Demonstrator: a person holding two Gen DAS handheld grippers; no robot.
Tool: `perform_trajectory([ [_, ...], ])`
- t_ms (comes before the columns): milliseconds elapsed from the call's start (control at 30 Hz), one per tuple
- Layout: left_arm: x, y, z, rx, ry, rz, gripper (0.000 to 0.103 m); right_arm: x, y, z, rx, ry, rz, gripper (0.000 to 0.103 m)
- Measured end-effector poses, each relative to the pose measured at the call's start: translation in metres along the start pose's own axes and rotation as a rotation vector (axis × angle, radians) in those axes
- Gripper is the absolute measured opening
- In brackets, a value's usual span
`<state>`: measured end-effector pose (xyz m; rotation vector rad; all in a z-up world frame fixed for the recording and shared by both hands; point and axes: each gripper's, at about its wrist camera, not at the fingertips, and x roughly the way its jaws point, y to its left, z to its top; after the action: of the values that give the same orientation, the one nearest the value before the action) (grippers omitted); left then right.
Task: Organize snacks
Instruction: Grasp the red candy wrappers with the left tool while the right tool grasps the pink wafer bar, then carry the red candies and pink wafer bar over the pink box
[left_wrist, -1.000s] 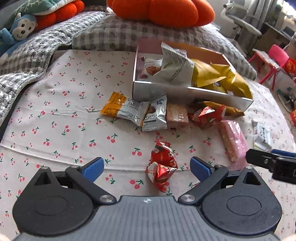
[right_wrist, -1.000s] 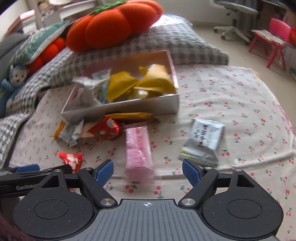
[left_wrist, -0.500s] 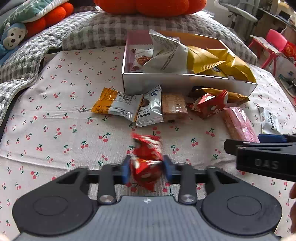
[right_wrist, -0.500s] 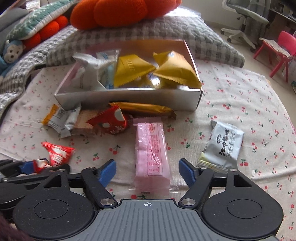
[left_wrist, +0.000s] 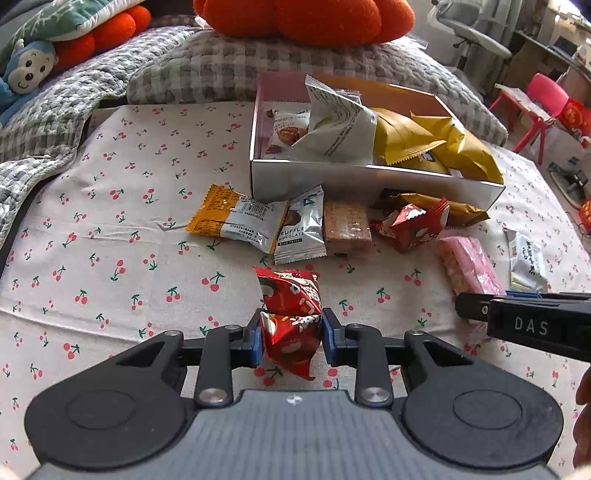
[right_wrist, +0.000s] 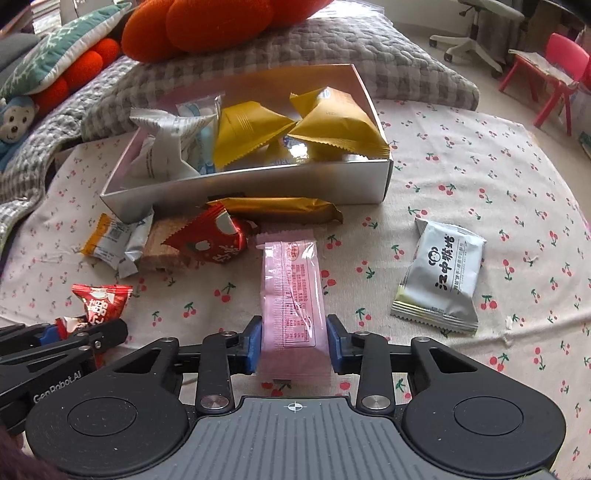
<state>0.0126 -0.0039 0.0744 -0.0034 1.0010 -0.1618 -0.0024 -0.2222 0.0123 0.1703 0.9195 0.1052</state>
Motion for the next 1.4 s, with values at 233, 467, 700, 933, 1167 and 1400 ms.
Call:
perform_trajectory([
  [233, -0.003, 0.001, 0.002, -0.016, -0.006, -0.017, 0.027, -0.01, -0.004, -0.002, 0.036, -0.012, 0.033, 0.032],
  [467, -0.011, 0.002, 0.003, -0.034, -0.019, -0.042, 0.027, -0.022, -0.012, -0.004, 0.083, -0.03, 0.074, 0.031],
  [700, -0.018, 0.002, 0.005, -0.044, -0.037, -0.061, 0.027, -0.042, -0.019, -0.004, 0.118, -0.068, 0.114, 0.031],
  [933, -0.026, 0.001, 0.012, -0.051, -0.072, -0.075, 0.027, -0.055, -0.025, -0.001, 0.131, -0.106, 0.133, 0.031],
  [1167, -0.027, 0.006, 0.026, -0.078, -0.091, -0.09, 0.027, -0.063, -0.024, 0.011, 0.117, -0.15, 0.146, 0.031],
  [1400, -0.024, 0.003, 0.046, -0.077, -0.115, -0.086, 0.027, -0.06, -0.022, 0.028, 0.106, -0.174, 0.158, 0.031],
])
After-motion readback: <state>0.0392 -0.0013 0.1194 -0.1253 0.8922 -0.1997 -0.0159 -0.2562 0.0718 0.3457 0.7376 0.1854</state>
